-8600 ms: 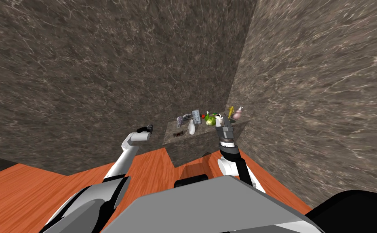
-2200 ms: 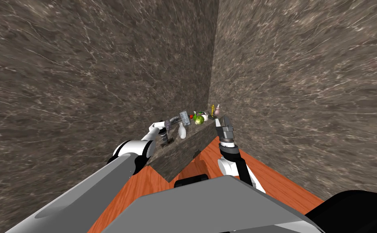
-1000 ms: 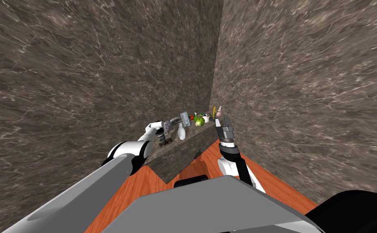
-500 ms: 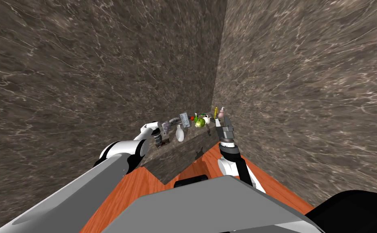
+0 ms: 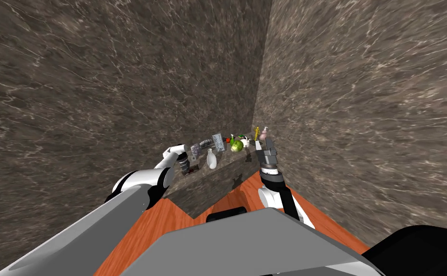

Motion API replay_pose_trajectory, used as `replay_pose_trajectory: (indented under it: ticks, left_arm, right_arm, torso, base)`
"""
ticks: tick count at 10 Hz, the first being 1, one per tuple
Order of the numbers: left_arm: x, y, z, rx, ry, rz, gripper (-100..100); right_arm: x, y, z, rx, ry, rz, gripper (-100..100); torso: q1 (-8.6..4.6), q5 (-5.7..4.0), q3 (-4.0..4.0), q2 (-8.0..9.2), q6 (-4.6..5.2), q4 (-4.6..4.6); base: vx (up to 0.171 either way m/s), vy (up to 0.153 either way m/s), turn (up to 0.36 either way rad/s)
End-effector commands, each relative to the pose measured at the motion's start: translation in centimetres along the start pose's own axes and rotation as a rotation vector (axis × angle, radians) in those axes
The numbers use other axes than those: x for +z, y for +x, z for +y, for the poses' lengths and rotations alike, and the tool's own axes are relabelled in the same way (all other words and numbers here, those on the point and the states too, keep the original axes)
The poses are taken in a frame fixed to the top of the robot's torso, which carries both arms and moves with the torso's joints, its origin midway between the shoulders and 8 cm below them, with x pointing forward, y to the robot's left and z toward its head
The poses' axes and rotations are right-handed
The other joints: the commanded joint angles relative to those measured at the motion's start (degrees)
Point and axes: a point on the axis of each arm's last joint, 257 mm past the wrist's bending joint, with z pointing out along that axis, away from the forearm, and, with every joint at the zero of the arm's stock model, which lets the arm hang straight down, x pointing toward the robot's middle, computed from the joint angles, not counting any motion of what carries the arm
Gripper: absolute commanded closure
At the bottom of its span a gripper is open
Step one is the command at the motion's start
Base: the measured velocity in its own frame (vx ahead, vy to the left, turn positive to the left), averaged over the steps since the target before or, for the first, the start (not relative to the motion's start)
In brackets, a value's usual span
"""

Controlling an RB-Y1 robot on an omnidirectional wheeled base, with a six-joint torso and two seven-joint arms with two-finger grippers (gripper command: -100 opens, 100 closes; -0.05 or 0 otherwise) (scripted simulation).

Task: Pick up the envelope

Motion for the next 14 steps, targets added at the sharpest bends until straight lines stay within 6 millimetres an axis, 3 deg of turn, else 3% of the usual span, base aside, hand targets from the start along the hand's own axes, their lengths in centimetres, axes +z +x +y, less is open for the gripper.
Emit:
replay_pose_trajectory:
  ticks: [1, 2, 3, 5, 6, 7, 8, 10, 11, 14]
  left_arm:
    - [-0.3, -1.8, -0.3, 0.012, 0.003, 0.002, 100]
    - [-0.3, -1.8, -0.3, 0.029, 0.003, 0.002, 100]
    - [-0.6, -3.7, -0.5, 0.026, 0.004, 0.001, 100]
    - [-0.6, -3.7, -0.5, 0.053, 0.004, 0.001, 100]
    - [-0.9, -5.6, -0.6, 0.059, 0.005, 0.000, 100]
    - [-0.9, -5.6, -0.6, 0.078, 0.005, 0.000, 100]
    - [-1.3, -7.4, -0.7, 0.079, 0.007, -0.001, 100]
    - [-1.3, -7.4, -0.7, 0.104, 0.007, -0.001, 100]
    - [-1.6, -9.3, -0.7, 0.112, 0.009, -0.002, 100]
    - [-1.7, -9.3, -0.6, 0.125, 0.009, -0.004, 100]
  right_arm:
    - [0.0, 0.0, 0.0, 0.000, 0.000, 0.000, 0]
    - [0.0, 0.0, 0.0, 0.000, 0.000, 0.000, 0]
    - [0.0, 0.0, 0.0, 0.000, 0.000, 0.000, 0]
    - [0.0, 0.0, 0.0, 0.000, 0.000, 0.000, 0]
    - [0.0, 0.0, 0.0, 0.000, 0.000, 0.000, 0]
    - [0.0, 0.0, 0.0, 0.000, 0.000, 0.000, 0]
    - [0.0, 0.0, 0.0, 0.000, 0.000, 0.000, 0]
    - [0.0, 0.0, 0.0, 0.000, 0.000, 0.000, 0]
    - [0.0, 0.0, 0.0, 0.000, 0.000, 0.000, 0]
    - [0.0, 0.0, 0.0, 0.000, 0.000, 0.000, 0]
  torso:
    - [0.00, 0.00, 0.00, 0.00, 0.00, 0.00]
    - [-0.12, -0.04, 0.01, 0.00, -0.11, 0.01]
    - [-0.16, -0.05, 0.00, -0.03, -0.03, 0.01]
    - [-0.22, -0.07, -0.04, -0.09, -0.01, 0.00]
    - [0.05, 0.00, -0.01, -0.02, 0.03, 0.00]
    - [0.07, -0.01, 0.03, 0.04, -0.12, 0.02]
    - [-0.03, -0.01, 0.02, 0.03, -0.06, 0.01]
    - [-0.23, -0.07, -0.01, -0.04, 0.01, 0.01]
    - [0.02, -0.01, 0.00, -0.01, 0.05, 0.01]
    - [0.06, 0.00, 0.02, 0.02, 0.04, 0.02]
  base:
    - [0.040, -0.141, 0.122]
    - [0.053, -0.144, 0.122]
    - [0.071, -0.184, 0.132]
    - [0.045, -0.100, 0.053]
    - [0.019, -0.088, 0.090]
    - [0.037, -0.123, 0.139]
    - [0.063, -0.190, 0.159]
    - [0.037, -0.107, 0.049]
    - [0.029, -0.096, 0.116]
    - [0.021, -0.071, 0.045]
